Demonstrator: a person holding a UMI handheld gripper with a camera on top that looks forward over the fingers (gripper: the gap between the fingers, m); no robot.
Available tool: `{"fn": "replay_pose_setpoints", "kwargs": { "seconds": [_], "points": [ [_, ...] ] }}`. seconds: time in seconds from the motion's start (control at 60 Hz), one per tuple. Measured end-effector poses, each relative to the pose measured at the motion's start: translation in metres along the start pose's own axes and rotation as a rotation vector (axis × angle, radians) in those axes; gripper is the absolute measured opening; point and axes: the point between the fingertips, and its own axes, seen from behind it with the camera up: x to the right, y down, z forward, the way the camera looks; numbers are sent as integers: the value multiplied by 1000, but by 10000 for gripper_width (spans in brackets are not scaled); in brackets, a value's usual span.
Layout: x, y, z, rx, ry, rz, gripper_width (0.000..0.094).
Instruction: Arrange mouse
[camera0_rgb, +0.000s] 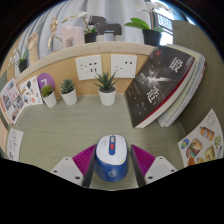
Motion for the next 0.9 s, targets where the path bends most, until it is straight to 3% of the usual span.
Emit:
{"fn": "replay_pose_setpoints", "kwargs": {
  "seconds": [0.067, 0.233, 0.367, 0.483, 0.767, 0.9],
  "points": [
    [-3, -1, 2, 5, 1, 2, 528],
    [-3, 0, 2, -14, 9, 15, 479],
    [-2, 1, 1, -60, 31, 21, 365],
    [-8, -7, -9, -111, 69, 38, 353],
    [-126, -132, -153, 190, 143, 42, 352],
    [-227, -176, -223, 314, 105, 14, 352]
  ]
}}
